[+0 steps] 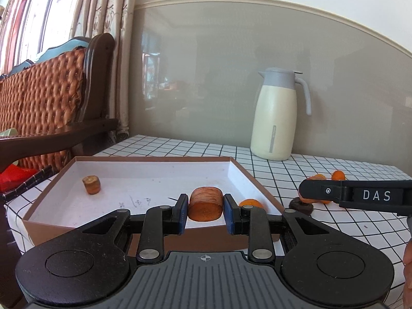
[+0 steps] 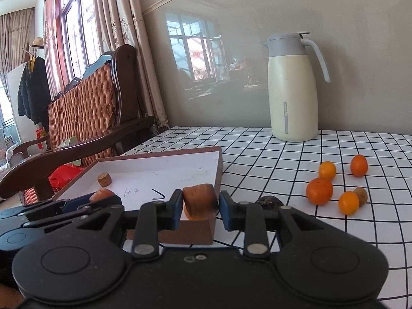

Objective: Organize fruits
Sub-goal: 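Carry both chunks into the white box and open both tools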

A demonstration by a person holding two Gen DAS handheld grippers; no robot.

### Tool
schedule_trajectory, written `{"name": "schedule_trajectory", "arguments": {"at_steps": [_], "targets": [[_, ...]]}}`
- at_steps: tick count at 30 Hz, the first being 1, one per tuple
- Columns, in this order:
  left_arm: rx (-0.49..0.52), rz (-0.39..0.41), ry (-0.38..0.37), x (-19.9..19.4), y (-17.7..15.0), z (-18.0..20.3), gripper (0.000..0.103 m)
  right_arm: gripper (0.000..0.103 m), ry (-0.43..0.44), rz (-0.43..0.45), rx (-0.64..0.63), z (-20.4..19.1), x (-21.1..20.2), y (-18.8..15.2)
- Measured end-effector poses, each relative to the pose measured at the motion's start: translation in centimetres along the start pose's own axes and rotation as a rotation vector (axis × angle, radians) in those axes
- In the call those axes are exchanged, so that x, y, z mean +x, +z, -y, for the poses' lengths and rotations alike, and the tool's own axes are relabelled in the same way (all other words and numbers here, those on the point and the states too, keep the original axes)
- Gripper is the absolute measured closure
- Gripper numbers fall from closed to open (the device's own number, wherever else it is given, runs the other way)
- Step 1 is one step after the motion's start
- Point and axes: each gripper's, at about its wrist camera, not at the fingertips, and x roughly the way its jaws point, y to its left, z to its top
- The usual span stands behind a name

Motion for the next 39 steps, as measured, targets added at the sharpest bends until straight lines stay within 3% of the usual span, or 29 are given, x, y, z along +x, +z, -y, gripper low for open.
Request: {"name": "schedule_trajectory", "arguments": {"at_steps": [21, 39], "targets": [[-0.074, 0.010, 0.149, -0.4, -0.4, -6.3, 0.073, 0.081, 0.070, -0.001, -0.021, -4.0, 3.4, 0.3], [-0.114, -0.001, 0.250, 1.3, 0.0, -9.8, 0.073, 0.081, 0.019, -0.011, -0.001, -4.6, 5.7, 0.5]]}}
